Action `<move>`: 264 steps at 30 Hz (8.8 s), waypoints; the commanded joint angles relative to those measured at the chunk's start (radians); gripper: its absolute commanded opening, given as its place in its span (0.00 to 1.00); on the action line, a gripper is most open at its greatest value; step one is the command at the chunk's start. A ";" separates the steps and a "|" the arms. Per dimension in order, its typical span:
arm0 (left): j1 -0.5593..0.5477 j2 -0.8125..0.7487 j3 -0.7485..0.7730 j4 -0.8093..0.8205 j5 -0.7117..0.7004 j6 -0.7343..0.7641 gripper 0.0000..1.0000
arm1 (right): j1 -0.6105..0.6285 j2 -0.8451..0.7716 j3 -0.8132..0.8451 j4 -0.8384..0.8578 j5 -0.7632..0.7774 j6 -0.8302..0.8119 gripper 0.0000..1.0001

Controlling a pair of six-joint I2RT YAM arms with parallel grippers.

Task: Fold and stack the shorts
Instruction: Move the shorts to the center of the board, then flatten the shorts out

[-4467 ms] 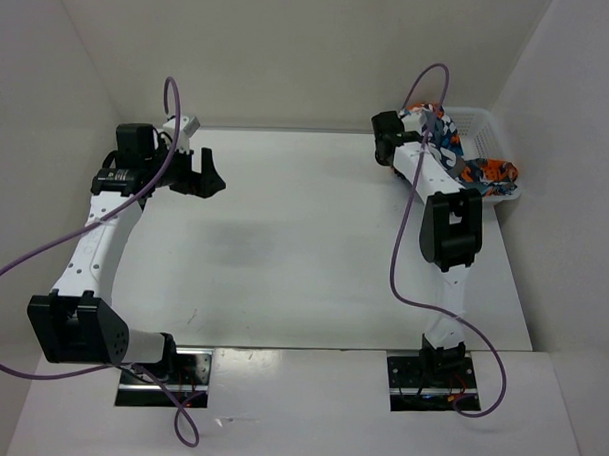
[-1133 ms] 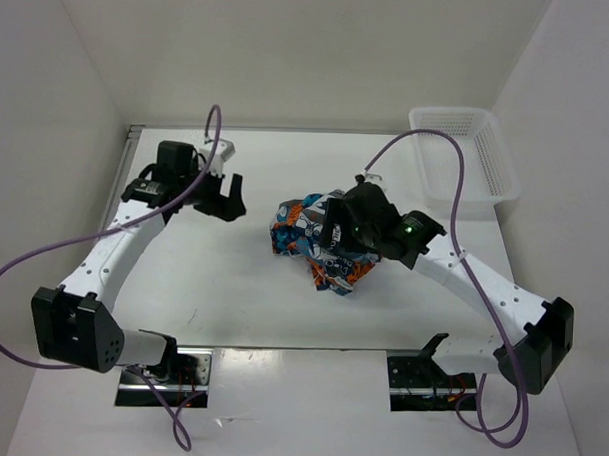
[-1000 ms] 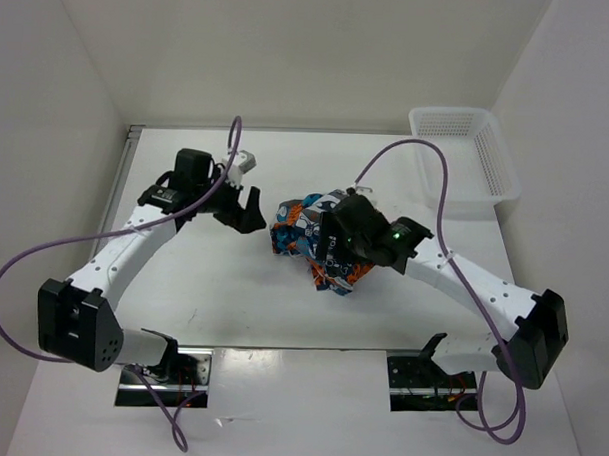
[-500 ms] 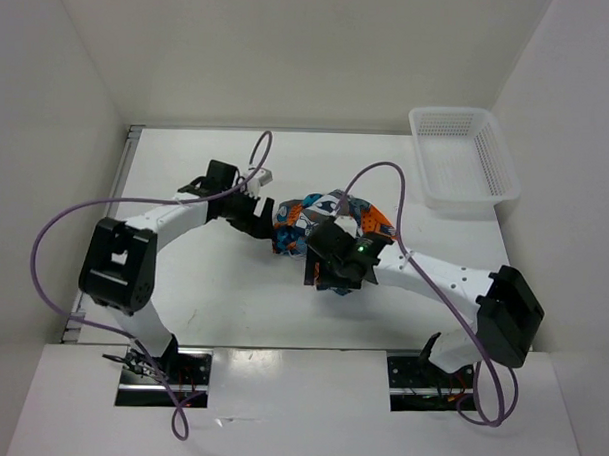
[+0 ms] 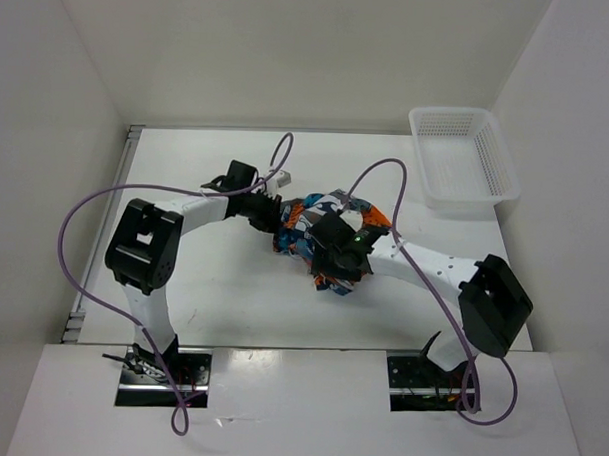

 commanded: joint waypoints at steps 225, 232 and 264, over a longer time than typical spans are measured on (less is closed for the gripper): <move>0.691 -0.701 -0.358 -0.322 -0.048 0.009 0.84 | -0.667 -0.038 -0.029 0.193 -0.471 -0.170 0.69; 0.691 -0.801 -0.551 -0.380 -0.058 0.009 0.90 | -0.667 -0.065 -0.104 0.193 -0.471 -0.179 0.72; 0.592 -0.528 -0.769 0.166 -0.029 0.009 0.85 | -0.667 -0.050 -0.146 0.239 -0.540 -0.225 0.72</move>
